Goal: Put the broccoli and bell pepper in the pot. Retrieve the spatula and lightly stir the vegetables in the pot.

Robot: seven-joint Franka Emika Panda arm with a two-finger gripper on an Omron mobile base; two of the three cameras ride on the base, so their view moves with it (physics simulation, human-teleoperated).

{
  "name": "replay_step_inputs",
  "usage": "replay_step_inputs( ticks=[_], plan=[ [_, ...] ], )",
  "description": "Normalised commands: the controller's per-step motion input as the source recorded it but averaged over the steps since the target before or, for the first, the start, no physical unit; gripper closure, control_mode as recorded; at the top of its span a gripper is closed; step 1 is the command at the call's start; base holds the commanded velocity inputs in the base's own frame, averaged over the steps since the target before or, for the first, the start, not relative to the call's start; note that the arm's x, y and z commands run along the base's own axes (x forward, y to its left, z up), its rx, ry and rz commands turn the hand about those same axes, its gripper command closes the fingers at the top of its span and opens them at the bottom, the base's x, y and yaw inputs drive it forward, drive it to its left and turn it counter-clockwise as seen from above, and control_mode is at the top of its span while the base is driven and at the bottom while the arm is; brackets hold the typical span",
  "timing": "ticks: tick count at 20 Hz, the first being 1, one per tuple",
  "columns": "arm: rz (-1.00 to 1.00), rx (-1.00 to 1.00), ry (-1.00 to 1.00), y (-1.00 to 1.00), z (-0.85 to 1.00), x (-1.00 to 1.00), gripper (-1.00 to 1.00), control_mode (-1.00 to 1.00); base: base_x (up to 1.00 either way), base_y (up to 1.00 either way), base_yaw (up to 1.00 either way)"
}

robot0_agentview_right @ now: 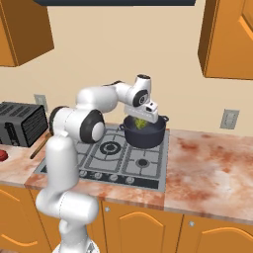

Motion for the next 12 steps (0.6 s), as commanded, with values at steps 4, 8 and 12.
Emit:
replay_step_inputs(
  ticks=[4,8,12],
  plan=[
    [0.00,0.00,0.00,0.00,-0.40,0.26,1.00,-1.00,0.00,0.00,0.00],
    [0.00,0.00,0.00,0.00,-0.24,0.06,1.00,-1.00,0.00,0.00,0.00],
    [0.00,0.00,0.02,0.00,-0.08,0.04,1.00,-1.00,0.00,0.00,0.00]
  ],
)
